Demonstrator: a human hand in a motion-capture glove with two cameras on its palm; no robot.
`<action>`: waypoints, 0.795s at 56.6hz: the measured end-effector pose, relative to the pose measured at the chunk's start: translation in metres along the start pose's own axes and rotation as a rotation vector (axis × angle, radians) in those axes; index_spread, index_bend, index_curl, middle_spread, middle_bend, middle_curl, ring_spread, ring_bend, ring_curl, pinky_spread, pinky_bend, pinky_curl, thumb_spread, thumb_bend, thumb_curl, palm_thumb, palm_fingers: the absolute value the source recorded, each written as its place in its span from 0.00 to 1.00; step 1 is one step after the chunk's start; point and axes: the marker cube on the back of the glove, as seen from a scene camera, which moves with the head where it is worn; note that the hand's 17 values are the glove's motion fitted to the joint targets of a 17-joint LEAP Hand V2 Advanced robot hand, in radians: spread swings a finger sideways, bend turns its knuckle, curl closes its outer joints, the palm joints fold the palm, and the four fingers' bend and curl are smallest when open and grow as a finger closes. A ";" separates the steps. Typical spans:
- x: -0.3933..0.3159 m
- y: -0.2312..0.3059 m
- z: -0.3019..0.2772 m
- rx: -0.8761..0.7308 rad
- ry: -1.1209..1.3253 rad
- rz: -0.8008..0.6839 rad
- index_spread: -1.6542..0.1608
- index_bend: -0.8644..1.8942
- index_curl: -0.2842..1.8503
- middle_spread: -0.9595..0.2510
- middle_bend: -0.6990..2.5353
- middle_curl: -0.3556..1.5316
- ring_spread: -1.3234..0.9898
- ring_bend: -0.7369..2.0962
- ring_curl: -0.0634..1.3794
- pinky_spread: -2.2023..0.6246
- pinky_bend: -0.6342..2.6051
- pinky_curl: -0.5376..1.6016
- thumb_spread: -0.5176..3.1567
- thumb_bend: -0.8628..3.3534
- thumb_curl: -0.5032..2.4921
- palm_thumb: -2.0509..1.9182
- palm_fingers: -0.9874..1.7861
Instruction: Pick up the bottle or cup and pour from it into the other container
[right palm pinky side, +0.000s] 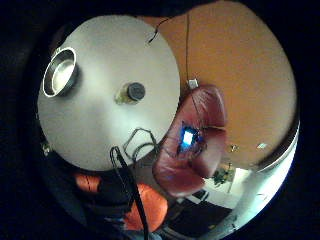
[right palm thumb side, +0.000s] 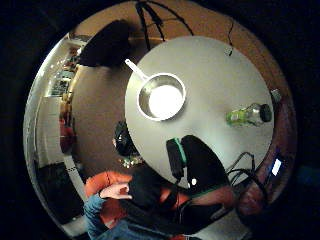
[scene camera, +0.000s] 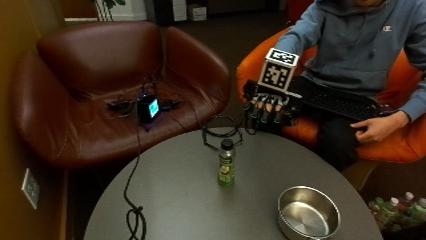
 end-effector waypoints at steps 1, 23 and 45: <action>0.005 0.001 -0.001 0.014 -0.006 0.008 0.67 0.37 0.22 0.71 0.28 0.33 0.57 0.40 0.20 0.86 0.35 0.39 0.43 0.20 0.27 0.66 0.37; 0.137 0.041 0.031 0.056 -0.184 0.058 0.69 0.37 0.25 0.71 0.28 0.35 0.55 0.38 0.21 0.86 0.32 0.40 0.42 0.20 0.27 0.67 0.42; 0.188 0.032 0.103 -0.097 -0.305 0.041 0.69 0.36 0.25 0.71 0.28 0.36 0.54 0.38 0.23 0.86 0.32 0.40 0.41 0.20 0.28 0.67 0.42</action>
